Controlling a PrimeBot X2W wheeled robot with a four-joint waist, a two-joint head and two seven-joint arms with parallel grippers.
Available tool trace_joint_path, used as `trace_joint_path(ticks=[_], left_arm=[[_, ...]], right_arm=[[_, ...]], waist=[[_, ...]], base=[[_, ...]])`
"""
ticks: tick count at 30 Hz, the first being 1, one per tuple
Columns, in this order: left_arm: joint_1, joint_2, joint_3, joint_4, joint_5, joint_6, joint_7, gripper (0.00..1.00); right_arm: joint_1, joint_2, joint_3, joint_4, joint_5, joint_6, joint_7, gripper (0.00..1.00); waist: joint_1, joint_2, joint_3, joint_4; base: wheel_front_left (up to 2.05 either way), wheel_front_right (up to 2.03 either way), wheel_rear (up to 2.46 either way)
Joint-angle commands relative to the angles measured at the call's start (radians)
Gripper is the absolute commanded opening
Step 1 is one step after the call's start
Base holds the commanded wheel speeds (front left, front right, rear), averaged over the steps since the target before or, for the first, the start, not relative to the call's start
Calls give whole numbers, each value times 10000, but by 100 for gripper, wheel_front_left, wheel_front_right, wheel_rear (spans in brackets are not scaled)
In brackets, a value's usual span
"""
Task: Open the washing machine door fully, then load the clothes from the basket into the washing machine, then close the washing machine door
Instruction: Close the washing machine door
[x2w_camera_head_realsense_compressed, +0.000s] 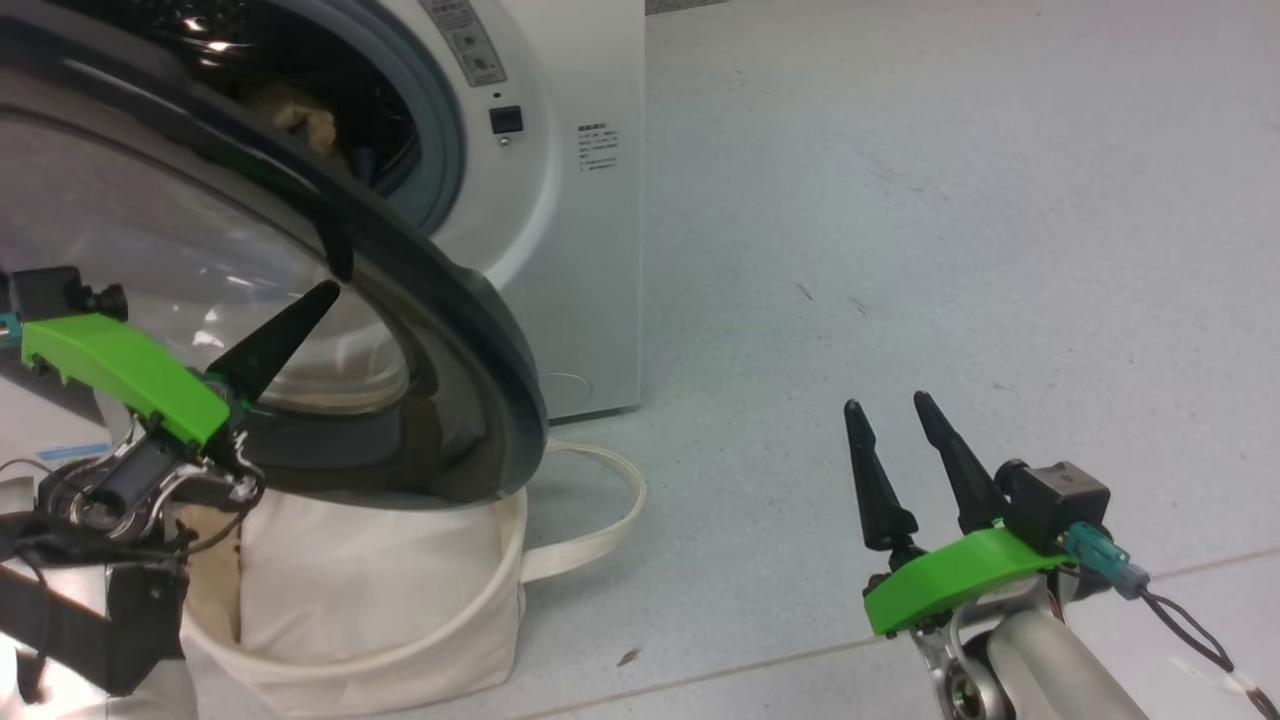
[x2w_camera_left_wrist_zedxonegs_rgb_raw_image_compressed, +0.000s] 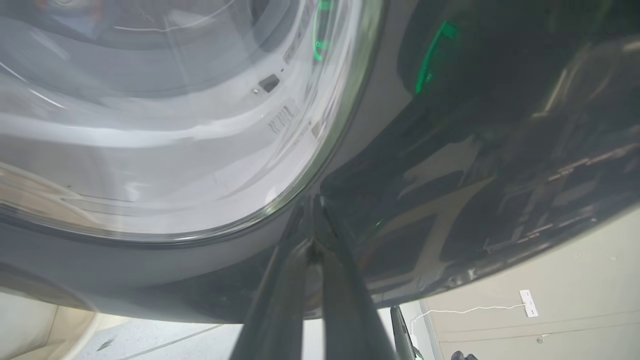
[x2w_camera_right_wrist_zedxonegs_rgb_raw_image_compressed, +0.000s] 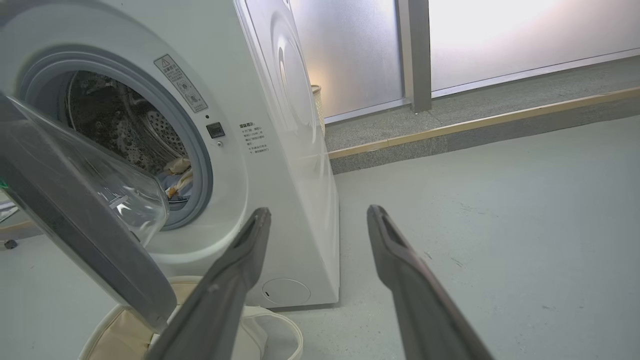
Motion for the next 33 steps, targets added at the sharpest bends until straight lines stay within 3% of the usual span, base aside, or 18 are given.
trace_joint_path(ticks=[1,7,8,9,17,20,24,30,33], left_arm=[[-462,358,256,-234,-113,-130,-68,0],[-366,364,148,59,-111,-270,-152,0],[-312,369,124,116,-78,-278,-165,90],[-264,417,50,124,19,-306,-202,100],[291,793,-434,-511,794,-476,-1712,100],[930,1378,-1364,-1344,1755,-483,-3356,100],[1688,2168,-2565,-1461,3072,-486,-6073,100],[2145,2911,-3513,-211,4452,-487,-9740,100],[2198,2977,-3538,626,4881,-487,-10614,100]], right_arm=[[-443,77,220,-336,-70,2,-124,100],[-436,-12,269,-273,-31,2,-124,100],[-435,-36,269,-263,-25,2,-124,100],[-440,-60,264,-260,-22,2,-124,100],[-439,-208,183,-262,-33,2,-124,100],[-385,-247,128,-262,-35,2,-124,100],[-293,-326,60,-242,-37,2,-124,100],[-169,-449,-10,-280,-15,2,-124,100],[-79,-529,-60,-279,-13,2,-124,100]], waist=[[-2,0,-28,159],[-2,0,-165,821],[-2,0,-186,960],[-2,0,-195,1101],[-2,0,-344,1916],[-2,0,-404,2166],[-2,0,-490,2499],[-2,0,-649,2789],[-2,0,-709,2886]], base=[[0,0,0],[0,0,0],[0,0,0],[0,0,0],[0,0,0],[0,0,0],[0,0,0],[0,0,0],[0,0,0]])
